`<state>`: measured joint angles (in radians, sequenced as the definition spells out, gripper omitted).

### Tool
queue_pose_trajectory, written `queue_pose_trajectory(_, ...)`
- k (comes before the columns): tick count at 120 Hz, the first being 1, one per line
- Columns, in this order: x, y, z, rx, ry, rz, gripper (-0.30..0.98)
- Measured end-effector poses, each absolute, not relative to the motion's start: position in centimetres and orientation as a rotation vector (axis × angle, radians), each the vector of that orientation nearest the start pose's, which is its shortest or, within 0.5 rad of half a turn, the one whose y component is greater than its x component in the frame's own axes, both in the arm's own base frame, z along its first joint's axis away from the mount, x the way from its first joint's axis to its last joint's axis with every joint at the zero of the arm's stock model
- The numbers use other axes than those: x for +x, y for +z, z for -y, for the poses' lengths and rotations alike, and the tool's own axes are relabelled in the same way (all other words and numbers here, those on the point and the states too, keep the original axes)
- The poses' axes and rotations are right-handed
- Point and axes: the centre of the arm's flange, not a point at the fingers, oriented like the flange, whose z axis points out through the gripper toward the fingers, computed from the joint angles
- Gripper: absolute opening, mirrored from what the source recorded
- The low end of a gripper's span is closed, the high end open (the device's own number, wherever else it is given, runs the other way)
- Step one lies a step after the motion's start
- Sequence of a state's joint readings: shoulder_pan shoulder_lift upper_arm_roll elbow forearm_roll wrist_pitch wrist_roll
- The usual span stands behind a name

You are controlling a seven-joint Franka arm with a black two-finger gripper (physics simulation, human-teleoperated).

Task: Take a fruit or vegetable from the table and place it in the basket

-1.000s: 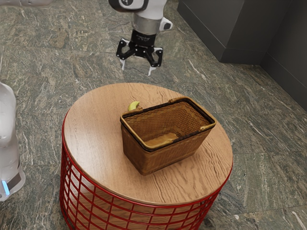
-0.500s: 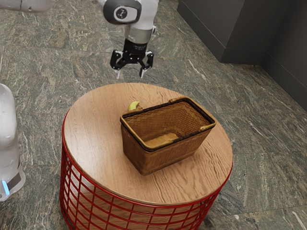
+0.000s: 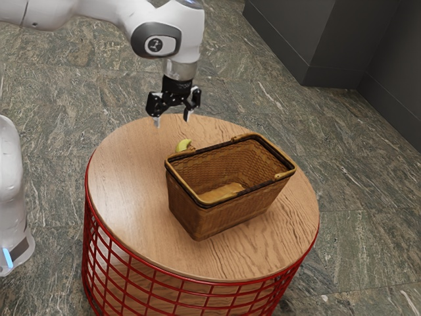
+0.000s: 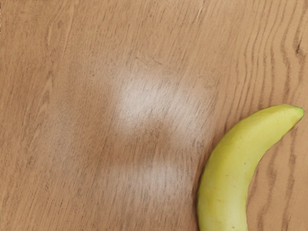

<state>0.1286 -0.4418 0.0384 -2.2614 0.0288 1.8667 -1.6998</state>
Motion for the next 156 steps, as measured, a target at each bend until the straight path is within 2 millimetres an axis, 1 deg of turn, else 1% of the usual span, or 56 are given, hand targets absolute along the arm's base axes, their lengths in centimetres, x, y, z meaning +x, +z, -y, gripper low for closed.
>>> queue_pose_trajectory(9, 41.5, 53.3, -8.2, 1.835, 0.065, -2.508, 0.68)
queue_pose_trajectory(23, 41.5, 53.1, -8.3, 1.813, 0.076, -2.512, 0.68)
queue_pose_trajectory(37, 42.0, 53.0, -7.0, 1.854, 0.111, -2.488, 0.68)
queue_pose_trajectory(45, 42.1, 52.6, -6.3, 1.880, 0.124, -2.472, 0.68)
queue_pose_trajectory(69, 42.1, 52.7, -6.3, 1.882, 0.153, -2.450, 0.68)
queue_pose_trajectory(77, 42.1, 52.3, -6.3, 1.887, 0.150, -2.449, 0.68)
queue_pose_trajectory(99, 41.8, 49.8, -6.3, 1.907, 0.131, -2.448, 0.68)
queue_pose_trajectory(105, 41.7, 49.6, -7.0, 1.890, 0.127, -2.453, 0.68)
queue_pose_trajectory(113, 41.5, 49.5, -8.3, 1.854, 0.122, -2.464, 0.68)
queue_pose_trajectory(119, 41.6, 49.3, -8.8, 1.845, 0.119, -2.467, 0.68)
queue_pose_trajectory(131, 42.1, 48.3, -9.2, 1.850, 0.109, -2.471, 0.68)
queue_pose_trajectory(156, 43.6, 46.9, -9.5, 1.871, 0.107, -2.464, 0.68)
